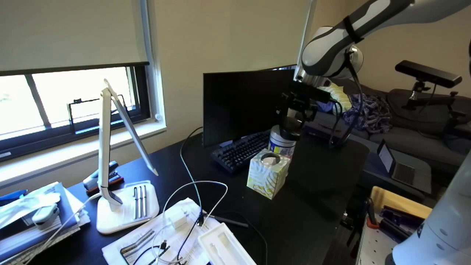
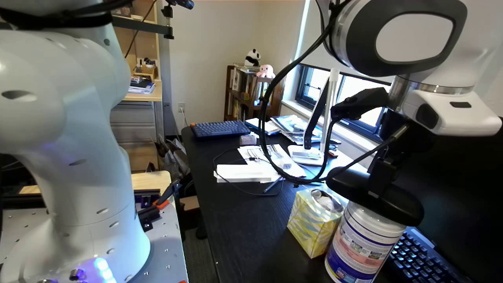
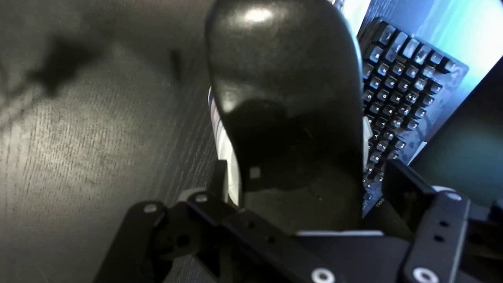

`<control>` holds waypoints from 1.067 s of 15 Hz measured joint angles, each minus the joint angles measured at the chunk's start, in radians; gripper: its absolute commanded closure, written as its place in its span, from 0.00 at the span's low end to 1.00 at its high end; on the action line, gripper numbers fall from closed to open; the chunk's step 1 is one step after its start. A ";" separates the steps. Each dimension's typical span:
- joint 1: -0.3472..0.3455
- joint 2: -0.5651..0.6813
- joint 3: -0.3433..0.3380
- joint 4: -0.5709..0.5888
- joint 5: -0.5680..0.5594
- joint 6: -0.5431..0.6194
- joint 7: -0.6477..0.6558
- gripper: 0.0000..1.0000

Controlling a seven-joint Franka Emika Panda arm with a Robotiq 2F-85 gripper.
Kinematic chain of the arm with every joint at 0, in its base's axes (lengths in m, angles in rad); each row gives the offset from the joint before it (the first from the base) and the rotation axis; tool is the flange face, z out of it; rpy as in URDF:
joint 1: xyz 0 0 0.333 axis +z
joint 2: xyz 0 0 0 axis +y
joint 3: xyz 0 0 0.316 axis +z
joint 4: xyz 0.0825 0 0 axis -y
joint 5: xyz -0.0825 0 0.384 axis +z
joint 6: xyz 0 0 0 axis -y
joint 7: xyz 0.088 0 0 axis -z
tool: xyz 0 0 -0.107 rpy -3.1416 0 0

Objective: Take the tissue box from the top of the white bottle and put it on the table then take the black case and put it on the white bottle

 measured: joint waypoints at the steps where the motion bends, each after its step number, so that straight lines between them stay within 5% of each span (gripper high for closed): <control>1: 0.000 0.000 0.000 0.000 0.000 0.000 0.000 0.00; 9: 0.000 -0.103 -0.002 0.002 -0.022 -0.032 -0.004 0.00; 16: 0.007 -0.362 0.064 0.007 -0.077 -0.313 -0.198 0.00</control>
